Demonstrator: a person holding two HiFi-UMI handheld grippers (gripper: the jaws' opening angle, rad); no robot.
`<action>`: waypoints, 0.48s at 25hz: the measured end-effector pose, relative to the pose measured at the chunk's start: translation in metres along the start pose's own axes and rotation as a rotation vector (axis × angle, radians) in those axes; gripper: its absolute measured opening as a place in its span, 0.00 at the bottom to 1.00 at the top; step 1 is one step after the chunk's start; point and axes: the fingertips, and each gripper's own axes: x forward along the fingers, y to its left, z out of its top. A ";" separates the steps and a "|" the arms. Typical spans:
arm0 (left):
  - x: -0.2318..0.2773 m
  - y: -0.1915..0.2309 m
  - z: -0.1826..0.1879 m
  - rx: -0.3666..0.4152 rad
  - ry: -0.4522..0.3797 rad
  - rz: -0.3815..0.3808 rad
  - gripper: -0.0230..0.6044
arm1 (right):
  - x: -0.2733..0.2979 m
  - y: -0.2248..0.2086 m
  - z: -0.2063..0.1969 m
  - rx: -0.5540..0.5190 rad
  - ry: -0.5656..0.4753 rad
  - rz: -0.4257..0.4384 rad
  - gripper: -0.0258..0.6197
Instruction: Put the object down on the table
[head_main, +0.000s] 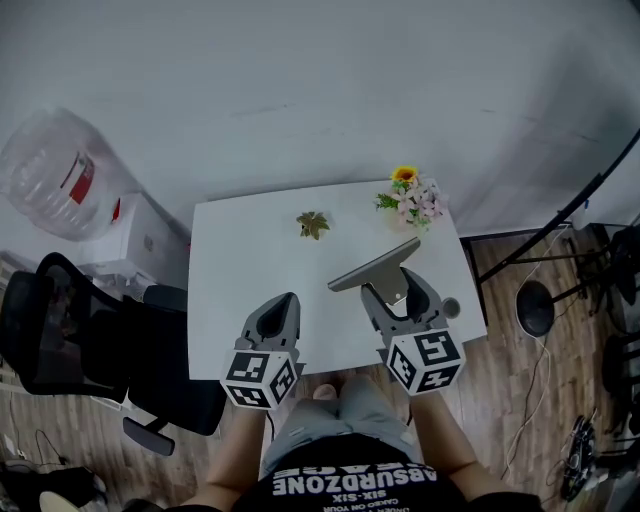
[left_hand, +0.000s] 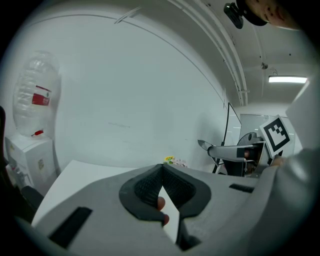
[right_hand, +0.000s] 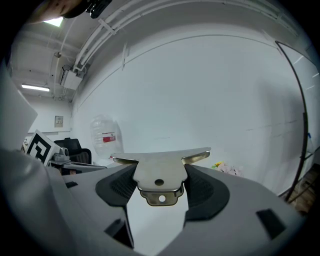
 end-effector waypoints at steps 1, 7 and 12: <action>0.001 0.001 -0.002 -0.001 0.004 0.001 0.04 | 0.001 0.000 -0.003 0.002 0.006 -0.001 0.48; 0.003 0.006 -0.008 -0.006 0.016 0.008 0.04 | 0.007 -0.003 -0.018 0.013 0.040 0.003 0.48; 0.009 0.011 -0.005 -0.004 0.010 0.017 0.04 | 0.015 -0.006 -0.031 0.014 0.066 0.006 0.48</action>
